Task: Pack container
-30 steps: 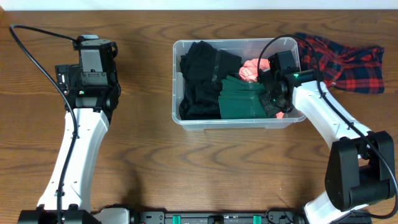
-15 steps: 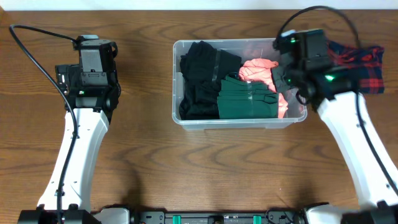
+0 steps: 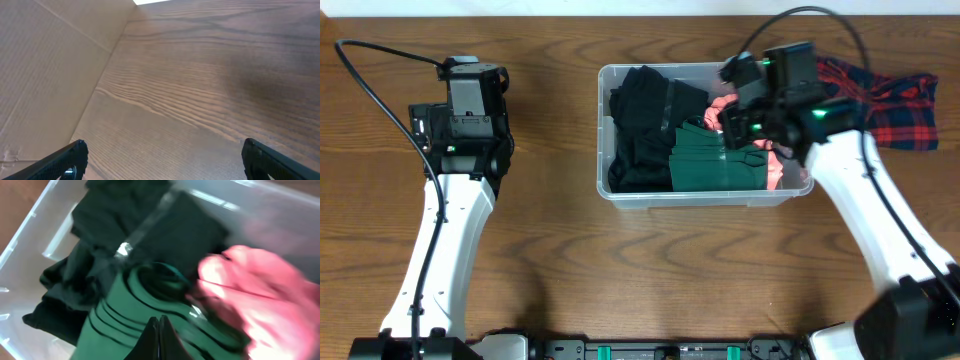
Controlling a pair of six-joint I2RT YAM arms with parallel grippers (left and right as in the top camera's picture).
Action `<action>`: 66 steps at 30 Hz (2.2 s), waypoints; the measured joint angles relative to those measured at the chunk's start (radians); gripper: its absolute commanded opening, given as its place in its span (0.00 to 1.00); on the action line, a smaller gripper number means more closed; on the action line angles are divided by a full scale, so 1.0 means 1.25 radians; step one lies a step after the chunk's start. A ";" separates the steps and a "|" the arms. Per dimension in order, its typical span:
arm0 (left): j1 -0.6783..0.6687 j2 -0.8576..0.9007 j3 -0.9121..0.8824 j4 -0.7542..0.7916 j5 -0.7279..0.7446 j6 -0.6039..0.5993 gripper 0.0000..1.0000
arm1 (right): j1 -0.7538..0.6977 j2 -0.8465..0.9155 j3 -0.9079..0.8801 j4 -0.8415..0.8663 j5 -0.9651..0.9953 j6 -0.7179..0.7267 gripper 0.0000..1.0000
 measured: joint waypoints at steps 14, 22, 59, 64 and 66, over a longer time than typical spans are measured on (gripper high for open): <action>0.000 0.000 0.000 0.000 0.000 0.000 0.98 | 0.113 0.205 0.000 0.016 -0.021 0.001 0.06; 0.000 0.000 0.000 0.000 0.000 0.000 0.98 | 0.110 0.201 0.019 0.001 -0.023 0.001 0.11; 0.000 0.000 0.000 0.000 0.000 0.000 0.98 | -0.744 0.212 0.133 0.250 0.085 0.011 0.91; 0.000 0.000 0.000 0.000 0.000 0.000 0.98 | -0.778 0.288 0.132 0.334 0.021 0.002 0.94; 0.000 0.000 0.000 0.000 0.000 0.000 0.98 | -0.780 0.320 0.132 0.370 0.001 -0.006 0.96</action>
